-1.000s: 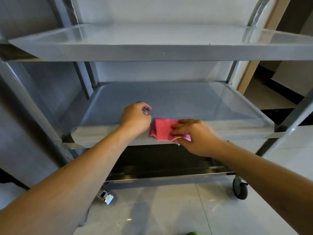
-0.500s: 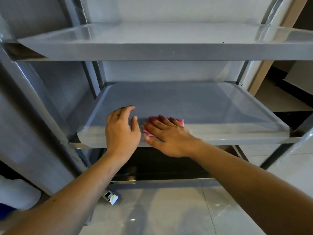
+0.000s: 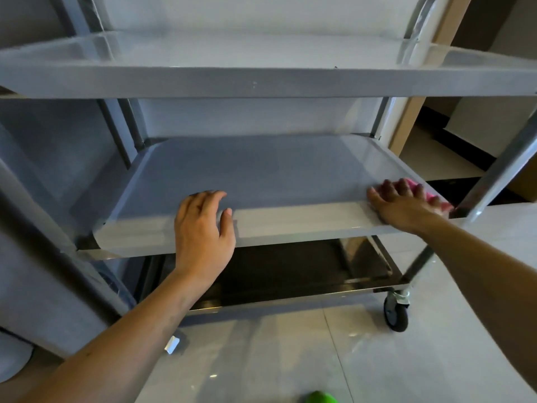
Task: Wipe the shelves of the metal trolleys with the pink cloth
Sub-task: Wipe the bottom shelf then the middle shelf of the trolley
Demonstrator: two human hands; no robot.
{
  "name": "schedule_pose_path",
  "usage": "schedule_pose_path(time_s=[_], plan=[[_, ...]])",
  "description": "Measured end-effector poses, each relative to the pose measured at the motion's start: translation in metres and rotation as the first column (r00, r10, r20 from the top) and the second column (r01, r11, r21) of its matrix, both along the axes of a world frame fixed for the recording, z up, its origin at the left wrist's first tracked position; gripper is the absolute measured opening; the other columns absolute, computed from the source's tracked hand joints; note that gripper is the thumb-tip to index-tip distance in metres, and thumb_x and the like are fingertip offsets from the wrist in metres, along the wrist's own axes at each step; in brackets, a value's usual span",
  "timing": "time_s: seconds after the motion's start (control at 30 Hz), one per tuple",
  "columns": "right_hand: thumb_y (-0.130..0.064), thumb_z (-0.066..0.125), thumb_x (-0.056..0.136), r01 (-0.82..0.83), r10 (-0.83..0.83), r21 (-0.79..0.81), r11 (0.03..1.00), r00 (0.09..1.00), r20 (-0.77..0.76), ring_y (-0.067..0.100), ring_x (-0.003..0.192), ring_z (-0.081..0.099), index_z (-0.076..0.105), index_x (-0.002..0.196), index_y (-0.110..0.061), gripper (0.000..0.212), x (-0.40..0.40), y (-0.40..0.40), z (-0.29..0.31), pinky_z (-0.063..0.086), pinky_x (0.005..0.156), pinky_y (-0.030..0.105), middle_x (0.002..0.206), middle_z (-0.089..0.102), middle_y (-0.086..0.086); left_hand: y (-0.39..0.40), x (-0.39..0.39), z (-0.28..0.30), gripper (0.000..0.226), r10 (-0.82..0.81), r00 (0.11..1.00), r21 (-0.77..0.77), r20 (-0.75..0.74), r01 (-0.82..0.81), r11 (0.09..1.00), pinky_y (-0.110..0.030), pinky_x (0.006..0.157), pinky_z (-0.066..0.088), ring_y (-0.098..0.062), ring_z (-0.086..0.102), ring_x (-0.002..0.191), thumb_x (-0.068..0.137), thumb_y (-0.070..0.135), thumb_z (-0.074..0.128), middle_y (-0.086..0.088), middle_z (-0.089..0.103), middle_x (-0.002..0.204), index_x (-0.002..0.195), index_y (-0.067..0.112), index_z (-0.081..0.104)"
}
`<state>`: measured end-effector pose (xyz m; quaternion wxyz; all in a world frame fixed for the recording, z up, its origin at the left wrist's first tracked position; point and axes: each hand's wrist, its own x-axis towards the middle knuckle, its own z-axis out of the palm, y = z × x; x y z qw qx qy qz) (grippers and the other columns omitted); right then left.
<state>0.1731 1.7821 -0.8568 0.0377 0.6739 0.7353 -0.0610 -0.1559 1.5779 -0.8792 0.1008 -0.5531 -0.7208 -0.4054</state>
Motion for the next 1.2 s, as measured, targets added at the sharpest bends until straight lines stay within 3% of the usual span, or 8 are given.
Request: schedule_pose_path(time_s=[0.23, 0.33, 0.43, 0.5, 0.6, 0.7, 0.93, 1.2], plan=[[-0.086, 0.004, 0.085, -0.401, 0.401, 0.028, 0.916, 0.906, -0.137, 0.034, 0.156, -0.016, -0.004, 0.161, -0.040, 0.089, -0.173, -0.083, -0.006, -0.005, 0.119, 0.068, 0.171, -0.014, -0.002, -0.016, -0.012, 0.001, 0.033, -0.007, 1.000, 0.107, 0.006, 0.006, 0.994, -0.042, 0.103, 0.042, -0.028, 0.053, 0.121, 0.101, 0.030, 0.050, -0.009, 0.063, 0.125, 0.127, 0.011, 0.059], [-0.083, 0.018, 0.086, -0.598, 0.593, -0.016, 0.801, 0.798, -0.103, 0.037, 0.154, -0.020, -0.003, 0.161, -0.038, 0.090, -0.259, -0.127, -0.007, -0.011, 0.117, 0.071, 0.171, -0.016, 0.000, -0.031, -0.035, 0.024, 0.042, 0.085, 0.994, 0.181, 0.069, -0.096, 0.979, -0.026, 0.095, 0.031, -0.030, 0.052, 0.116, 0.100, 0.037, 0.044, -0.012, 0.063, 0.124, 0.129, 0.011, 0.059], [-0.070, 0.041, 0.093, -0.767, 0.762, -0.076, 0.637, 0.641, -0.087, 0.039, 0.154, -0.018, -0.006, 0.163, -0.031, 0.093, -0.328, -0.170, 0.000, -0.010, 0.119, 0.069, 0.171, -0.013, 0.005, -0.053, -0.056, 0.051, 0.045, 0.156, 0.985, 0.265, 0.074, -0.170, 0.949, -0.034, 0.097, 0.037, -0.034, 0.053, 0.115, 0.099, 0.039, 0.043, -0.017, 0.064, 0.121, 0.127, 0.009, 0.061], [-0.062, 0.050, 0.095, -0.821, 0.813, -0.069, 0.566, 0.570, -0.119, 0.036, 0.156, -0.014, -0.008, 0.163, -0.025, 0.097, -0.361, -0.192, 0.006, -0.005, 0.121, 0.066, 0.171, -0.009, 0.008, -0.067, -0.065, 0.065, 0.048, 0.170, 0.985, 0.282, 0.025, -0.170, 0.944, -0.041, 0.100, 0.040, -0.036, 0.055, 0.114, 0.100, 0.041, 0.041, -0.016, 0.065, 0.122, 0.126, 0.006, 0.062], [-0.056, 0.055, 0.095, -0.849, 0.839, -0.013, 0.528, 0.524, -0.150, 0.033, 0.157, -0.006, -0.001, 0.164, -0.020, 0.096, -0.387, -0.209, 0.013, -0.001, 0.123, 0.063, 0.171, 0.000, 0.009, -0.084, -0.076, 0.075, 0.051, 0.213, 0.977, 0.275, -0.005, -0.203, 0.940, -0.037, 0.099, 0.039, -0.033, 0.055, 0.116, 0.099, 0.043, 0.039, -0.013, 0.065, 0.123, 0.127, 0.008, 0.063], [-0.056, 0.045, 0.099, -0.864, 0.855, -0.009, 0.503, 0.499, -0.139, 0.030, 0.158, 0.002, 0.014, 0.163, -0.028, 0.076, -0.386, -0.193, 0.020, 0.005, 0.123, 0.063, 0.171, 0.010, 0.002, -0.089, -0.076, 0.073, 0.051, 0.224, 0.974, 0.259, -0.015, -0.213, 0.942, -0.033, 0.098, 0.037, -0.030, 0.055, 0.116, 0.099, 0.045, 0.038, -0.011, 0.065, 0.122, 0.127, 0.010, 0.063], [-0.070, 0.010, 0.100, -0.587, 0.590, 0.079, 0.806, 0.784, -0.194, 0.024, 0.158, 0.002, 0.015, 0.162, -0.040, 0.069, -0.269, -0.061, 0.005, -0.002, 0.123, 0.063, 0.171, 0.008, -0.007, -0.057, -0.035, 0.046, 0.049, 0.094, 0.995, 0.178, -0.042, -0.085, 0.980, -0.023, 0.098, 0.031, -0.021, 0.052, 0.116, 0.101, 0.047, 0.038, -0.006, 0.064, 0.123, 0.129, 0.013, 0.060], [-0.078, 0.006, 0.094, -0.161, 0.165, 0.041, 0.986, 0.981, -0.103, 0.024, 0.157, -0.008, 0.005, 0.161, -0.042, 0.076, -0.036, 0.045, -0.006, -0.009, 0.122, 0.062, 0.171, -0.004, -0.008, 0.026, 0.046, 0.032, 0.065, -0.059, 0.995, -0.232, -0.084, 0.038, 0.972, -0.049, 0.119, 0.028, -0.026, 0.028, 0.148, 0.098, 0.064, 0.026, -0.001, 0.034, 0.160, 0.151, 0.028, 0.035]])
